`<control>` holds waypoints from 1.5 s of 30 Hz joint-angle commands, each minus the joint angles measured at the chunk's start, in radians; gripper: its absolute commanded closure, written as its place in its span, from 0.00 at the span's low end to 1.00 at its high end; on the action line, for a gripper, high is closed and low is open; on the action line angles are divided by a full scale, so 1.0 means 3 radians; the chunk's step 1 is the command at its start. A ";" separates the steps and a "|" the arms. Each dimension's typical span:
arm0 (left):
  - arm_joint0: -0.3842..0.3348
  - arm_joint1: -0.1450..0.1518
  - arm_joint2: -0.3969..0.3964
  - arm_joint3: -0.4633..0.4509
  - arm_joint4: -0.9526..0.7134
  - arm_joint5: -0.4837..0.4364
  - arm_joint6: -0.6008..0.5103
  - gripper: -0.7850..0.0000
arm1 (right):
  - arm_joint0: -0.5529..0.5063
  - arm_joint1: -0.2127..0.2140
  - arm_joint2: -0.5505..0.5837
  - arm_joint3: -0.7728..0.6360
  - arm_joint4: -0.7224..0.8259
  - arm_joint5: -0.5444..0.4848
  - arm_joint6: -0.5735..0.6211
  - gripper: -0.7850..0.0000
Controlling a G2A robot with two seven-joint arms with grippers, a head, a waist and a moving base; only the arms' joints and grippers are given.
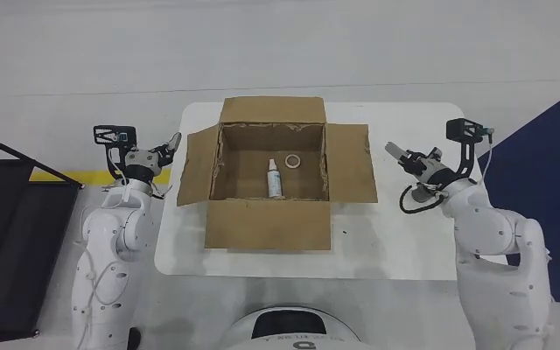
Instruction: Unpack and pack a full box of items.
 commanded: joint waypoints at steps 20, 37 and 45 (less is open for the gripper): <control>0.0000 0.0000 0.0000 0.0000 0.0000 0.0000 0.0000 0.00 | -0.0090 0.0057 0.1092 0.0840 0.0170 0.0806 0.0108 0.00; 0.0000 0.0000 0.0000 0.0000 0.0000 0.0000 0.0000 0.00 | 0.0567 0.0145 0.0642 0.1879 -0.0355 0.1122 0.0539 0.00; 0.0000 0.0000 0.0000 0.0000 0.0000 0.0000 0.0000 0.00 | 0.0763 0.0165 0.0440 0.2106 -0.0586 0.1159 0.0569 0.00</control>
